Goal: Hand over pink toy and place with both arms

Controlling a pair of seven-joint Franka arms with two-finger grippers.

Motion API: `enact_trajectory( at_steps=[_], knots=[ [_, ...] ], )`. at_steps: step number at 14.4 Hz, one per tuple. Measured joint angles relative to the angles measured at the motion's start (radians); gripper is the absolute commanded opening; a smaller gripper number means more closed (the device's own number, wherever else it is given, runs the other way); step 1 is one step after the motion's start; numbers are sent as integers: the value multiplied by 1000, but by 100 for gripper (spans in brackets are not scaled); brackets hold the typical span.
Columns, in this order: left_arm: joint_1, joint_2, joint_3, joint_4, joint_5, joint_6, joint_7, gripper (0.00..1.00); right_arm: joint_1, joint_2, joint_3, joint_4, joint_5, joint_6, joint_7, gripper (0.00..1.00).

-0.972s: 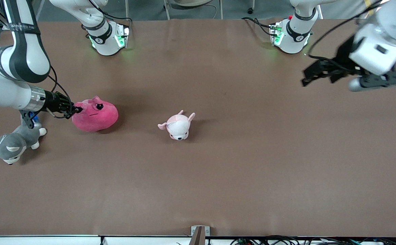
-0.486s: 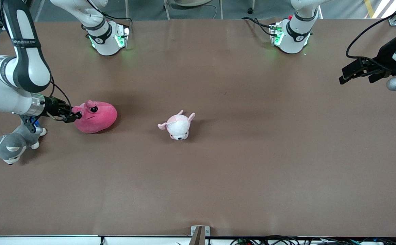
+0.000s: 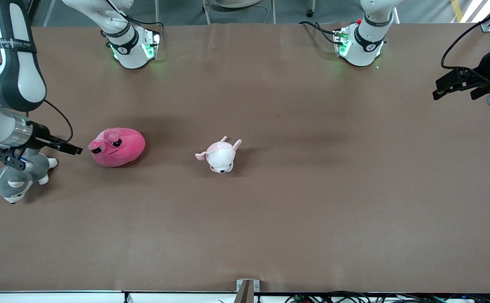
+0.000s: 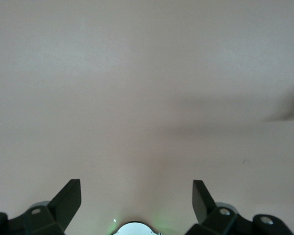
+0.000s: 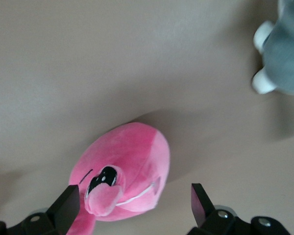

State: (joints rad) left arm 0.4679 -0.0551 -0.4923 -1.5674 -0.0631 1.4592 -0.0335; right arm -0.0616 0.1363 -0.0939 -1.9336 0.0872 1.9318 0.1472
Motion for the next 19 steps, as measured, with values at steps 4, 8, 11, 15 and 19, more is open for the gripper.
enact_trajectory(
  at_steps=[4,8,11,15,19],
  knots=[
    [0,-7,-5,2,0,26,0,100,0,-3,5,135,-54,-131,-150,100],
    [0,-7,-8,2,0,39,0,100,0,-8,5,309,-58,-309,-183,100],
    [0,-7,-7,2,0,40,0,100,0,-9,11,389,-63,-369,-185,100],
    [3,-7,-6,2,0,40,0,100,4,-3,20,417,-81,-371,-185,100],
    [3,-6,-6,3,0,44,0,100,21,2,24,421,-81,-389,-186,100]
  ],
)
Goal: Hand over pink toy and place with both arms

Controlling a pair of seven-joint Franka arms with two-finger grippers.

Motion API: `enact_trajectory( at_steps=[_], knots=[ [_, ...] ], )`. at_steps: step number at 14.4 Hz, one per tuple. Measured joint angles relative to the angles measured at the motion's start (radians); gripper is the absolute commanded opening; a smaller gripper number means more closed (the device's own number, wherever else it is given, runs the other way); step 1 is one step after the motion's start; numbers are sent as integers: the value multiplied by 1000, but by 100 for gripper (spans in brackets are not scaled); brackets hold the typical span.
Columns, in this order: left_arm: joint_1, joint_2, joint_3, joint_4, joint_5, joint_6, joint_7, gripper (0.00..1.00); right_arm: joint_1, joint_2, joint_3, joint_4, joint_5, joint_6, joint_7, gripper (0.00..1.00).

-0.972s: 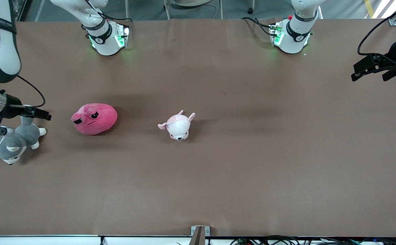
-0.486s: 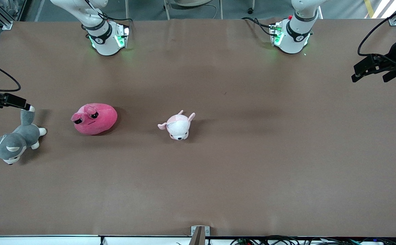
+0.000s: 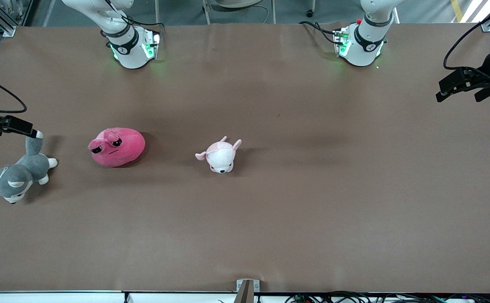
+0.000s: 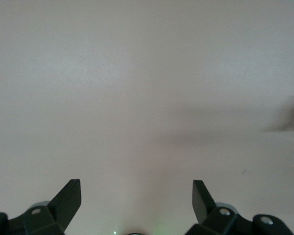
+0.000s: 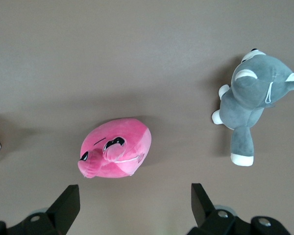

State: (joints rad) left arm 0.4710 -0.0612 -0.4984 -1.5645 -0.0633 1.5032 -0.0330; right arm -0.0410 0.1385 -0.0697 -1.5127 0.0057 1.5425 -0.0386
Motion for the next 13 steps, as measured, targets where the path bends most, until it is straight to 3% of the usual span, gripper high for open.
enact_trajectory(
  at_steps=[4,7,10,13],
  knots=[
    [-43,5,40,0,0,3,1,100,9,-9,0,2,0,-50,2,100],
    [-258,9,260,1,0,3,2,100,10,-45,0,2,0,-95,7,100],
    [-435,9,436,1,0,3,2,100,10,-85,0,1,0,-142,9,100],
    [-469,10,471,2,0,3,2,100,11,-136,0,-4,0,-190,28,100]
  ],
)
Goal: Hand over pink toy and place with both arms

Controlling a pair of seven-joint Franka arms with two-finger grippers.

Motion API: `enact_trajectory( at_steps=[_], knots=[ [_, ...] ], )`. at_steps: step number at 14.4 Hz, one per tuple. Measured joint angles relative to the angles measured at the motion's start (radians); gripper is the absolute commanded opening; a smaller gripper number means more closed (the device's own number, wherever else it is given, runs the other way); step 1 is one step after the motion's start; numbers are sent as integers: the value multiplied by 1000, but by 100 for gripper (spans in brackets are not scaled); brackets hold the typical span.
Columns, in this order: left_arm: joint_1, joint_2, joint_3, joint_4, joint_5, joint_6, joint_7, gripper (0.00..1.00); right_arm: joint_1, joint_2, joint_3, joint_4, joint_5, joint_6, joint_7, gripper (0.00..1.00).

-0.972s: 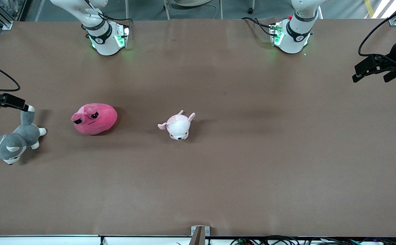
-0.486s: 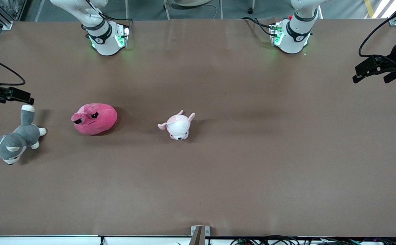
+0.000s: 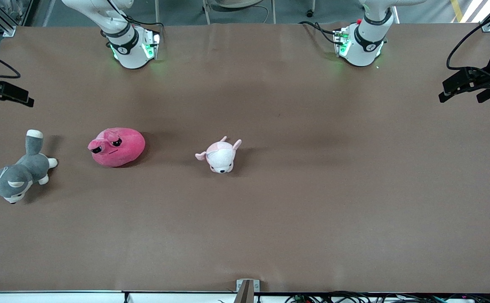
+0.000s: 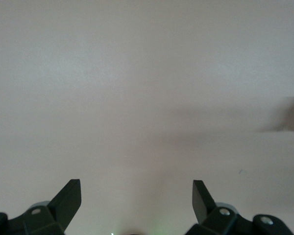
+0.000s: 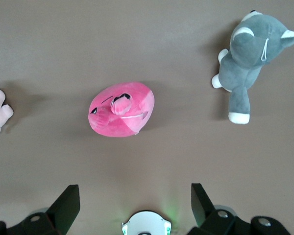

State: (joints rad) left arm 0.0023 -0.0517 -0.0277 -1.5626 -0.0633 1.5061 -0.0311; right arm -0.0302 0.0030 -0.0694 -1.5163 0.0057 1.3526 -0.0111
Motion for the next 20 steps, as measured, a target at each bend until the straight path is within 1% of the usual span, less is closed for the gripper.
enact_trajectory(
  at_steps=[6,8,14,20],
  knots=[
    [-2,0,-1,4,0,0,0,100,5,-104,2,-44,0,-28,4,100],
    [-2,0,-1,4,0,0,0,100,5,-124,3,-52,0,-30,4,100],
    [-1,0,0,4,0,3,0,100,5,-129,9,-65,0,10,4,100],
    [-1,0,2,5,0,42,0,100,15,-129,14,-67,0,17,5,100]
  ],
)
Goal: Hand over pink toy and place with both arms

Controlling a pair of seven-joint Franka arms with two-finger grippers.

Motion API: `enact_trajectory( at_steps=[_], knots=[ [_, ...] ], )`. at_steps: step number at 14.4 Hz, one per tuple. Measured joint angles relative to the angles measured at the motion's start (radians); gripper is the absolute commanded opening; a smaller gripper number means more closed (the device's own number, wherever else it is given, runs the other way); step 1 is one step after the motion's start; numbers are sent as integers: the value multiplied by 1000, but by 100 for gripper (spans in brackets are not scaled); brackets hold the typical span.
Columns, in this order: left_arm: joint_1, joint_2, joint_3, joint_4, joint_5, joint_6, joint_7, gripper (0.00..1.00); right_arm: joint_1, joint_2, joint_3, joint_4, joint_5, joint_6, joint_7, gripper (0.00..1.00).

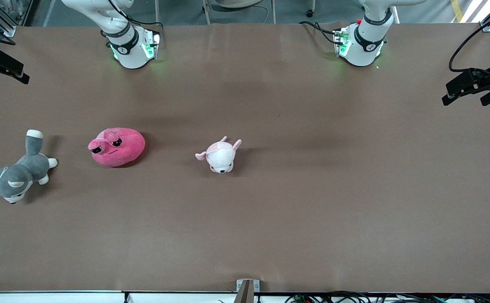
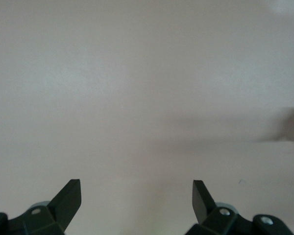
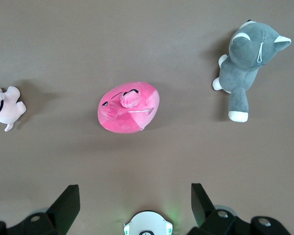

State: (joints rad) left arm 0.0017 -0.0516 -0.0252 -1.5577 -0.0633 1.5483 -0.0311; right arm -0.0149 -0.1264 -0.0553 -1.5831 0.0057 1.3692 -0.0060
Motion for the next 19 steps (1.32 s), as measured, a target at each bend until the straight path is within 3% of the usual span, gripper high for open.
enact_trajectory(
  at_steps=[19],
  knots=[
    [-2,2,-2,0,33,58,0,100,0,-1,-3,1,0,24,3,100]
  ],
)
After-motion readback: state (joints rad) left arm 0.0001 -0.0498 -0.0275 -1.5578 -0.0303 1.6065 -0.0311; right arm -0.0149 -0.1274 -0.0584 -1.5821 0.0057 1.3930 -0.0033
